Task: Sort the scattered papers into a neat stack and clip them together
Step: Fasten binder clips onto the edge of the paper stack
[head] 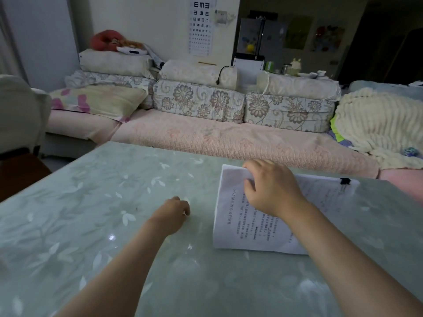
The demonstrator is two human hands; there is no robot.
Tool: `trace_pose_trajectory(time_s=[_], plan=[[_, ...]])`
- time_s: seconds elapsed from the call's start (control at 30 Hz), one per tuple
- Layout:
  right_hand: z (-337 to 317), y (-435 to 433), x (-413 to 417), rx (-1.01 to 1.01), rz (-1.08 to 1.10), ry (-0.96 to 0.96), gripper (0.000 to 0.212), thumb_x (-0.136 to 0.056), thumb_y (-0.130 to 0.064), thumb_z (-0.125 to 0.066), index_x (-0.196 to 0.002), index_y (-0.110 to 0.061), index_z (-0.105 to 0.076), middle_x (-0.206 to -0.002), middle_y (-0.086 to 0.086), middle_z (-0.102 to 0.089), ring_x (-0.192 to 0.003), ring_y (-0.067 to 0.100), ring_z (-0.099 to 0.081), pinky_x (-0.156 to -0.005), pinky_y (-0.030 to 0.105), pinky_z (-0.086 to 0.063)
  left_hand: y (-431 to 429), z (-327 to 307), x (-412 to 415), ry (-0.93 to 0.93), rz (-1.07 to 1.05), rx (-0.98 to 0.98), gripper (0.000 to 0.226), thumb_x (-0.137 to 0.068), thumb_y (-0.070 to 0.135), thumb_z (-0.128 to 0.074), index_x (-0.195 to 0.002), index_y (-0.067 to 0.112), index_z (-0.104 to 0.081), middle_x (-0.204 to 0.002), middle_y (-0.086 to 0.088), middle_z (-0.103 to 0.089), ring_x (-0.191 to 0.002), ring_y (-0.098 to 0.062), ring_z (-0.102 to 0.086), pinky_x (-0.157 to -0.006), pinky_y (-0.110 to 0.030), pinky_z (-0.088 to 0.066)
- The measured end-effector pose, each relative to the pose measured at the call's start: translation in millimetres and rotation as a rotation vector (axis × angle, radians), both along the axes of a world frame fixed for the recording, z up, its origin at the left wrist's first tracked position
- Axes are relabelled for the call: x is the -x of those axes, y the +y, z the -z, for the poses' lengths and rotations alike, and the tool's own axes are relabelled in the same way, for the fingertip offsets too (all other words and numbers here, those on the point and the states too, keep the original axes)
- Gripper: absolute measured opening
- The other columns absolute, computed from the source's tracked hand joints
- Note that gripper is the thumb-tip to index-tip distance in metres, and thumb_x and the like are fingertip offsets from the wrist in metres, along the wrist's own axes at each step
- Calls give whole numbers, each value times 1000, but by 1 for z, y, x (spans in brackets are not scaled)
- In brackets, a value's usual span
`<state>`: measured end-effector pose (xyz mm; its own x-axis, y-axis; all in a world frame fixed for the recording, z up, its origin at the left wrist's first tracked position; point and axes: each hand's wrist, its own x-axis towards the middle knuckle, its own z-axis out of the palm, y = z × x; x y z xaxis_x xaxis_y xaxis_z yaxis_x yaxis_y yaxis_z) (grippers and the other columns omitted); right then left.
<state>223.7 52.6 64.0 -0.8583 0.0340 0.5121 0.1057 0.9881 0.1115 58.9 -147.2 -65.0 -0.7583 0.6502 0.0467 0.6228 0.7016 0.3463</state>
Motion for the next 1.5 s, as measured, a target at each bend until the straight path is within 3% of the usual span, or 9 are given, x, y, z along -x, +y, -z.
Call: trace_pose_trajectory(time_s=[0.27,0.57,0.73,0.87,1.03,1.23,1.3,1.43,1.5], plan=[[-1,0,-4,0,-17,4,15,-88,-22,-48,-98,-15,-55,-88,0,-59,-80,22,-54,-68,31,-32,-7,-35,-69,-358,256,161,19,-70,22,-82,-82,26,-68,-67,10,-67,-56,-4,-63,-60,-18,-50],[-2,-5,-12,39,-25,-2,26,-92,-27,-47,-114,-17,-56,-105,-1,-64,-96,20,-57,-86,36,-43,13,-45,-122,-173,428,37,29,-73,39,-80,-96,26,-69,-91,14,-71,-76,2,-62,-74,-15,-50],[-5,-5,-13,87,-39,11,28,-92,-30,-52,-116,-18,-58,-111,-1,-65,-103,20,-58,-93,35,-42,26,-104,-105,297,149,-774,15,-86,21,-61,-101,17,-63,-93,6,-62,-81,-8,-58,-72,-24,-48],[-5,-5,-13,85,-53,25,30,-90,-31,-52,-116,-17,-60,-112,-1,-67,-105,21,-60,-94,38,-44,43,-116,-88,290,175,-618,51,-90,15,-54,-139,13,-41,-133,-2,-41,-121,-16,-40,-101,-24,-32],[0,-2,-11,44,-36,24,22,-89,-32,-49,-105,-19,-57,-98,-3,-63,-94,21,-58,-86,39,-44,50,-109,-80,228,271,-538,15,-94,7,-40,-104,8,-51,-98,-6,-53,-83,-23,-51,-74,-42,-44],[10,-11,-31,-82,-282,344,12,-79,-13,-60,-90,-12,-64,-88,2,-55,-81,21,-49,-71,31,-40,51,-108,-78,291,310,-558,16,-97,6,-38,-105,4,-52,-98,-9,-53,-81,-25,-51,-73,-41,-42],[24,-18,-39,59,-378,145,10,-78,-14,-59,-85,-17,-65,-79,-4,-60,-72,17,-54,-63,32,-46,50,-110,-78,285,285,-525,19,-97,7,-39,-108,5,-54,-102,-9,-53,-85,-28,-52,-73,-42,-43],[57,-35,-43,471,-121,-599,25,-85,-38,-61,-104,-27,-73,-91,-14,-70,-82,3,-61,-85,26,-52,47,-115,-82,272,251,-497,23,-98,10,-39,-113,8,-56,-107,-5,-54,-87,-27,-55,-73,-38,-46],[74,-43,-43,562,-106,-736,33,-83,-50,-68,-106,-27,-74,-90,-14,-70,-83,1,-63,-84,22,-51,47,-117,-84,273,259,-495,27,-98,10,-39,-118,10,-57,-111,-4,-54,-90,-25,-55,-75,-37,-47]])
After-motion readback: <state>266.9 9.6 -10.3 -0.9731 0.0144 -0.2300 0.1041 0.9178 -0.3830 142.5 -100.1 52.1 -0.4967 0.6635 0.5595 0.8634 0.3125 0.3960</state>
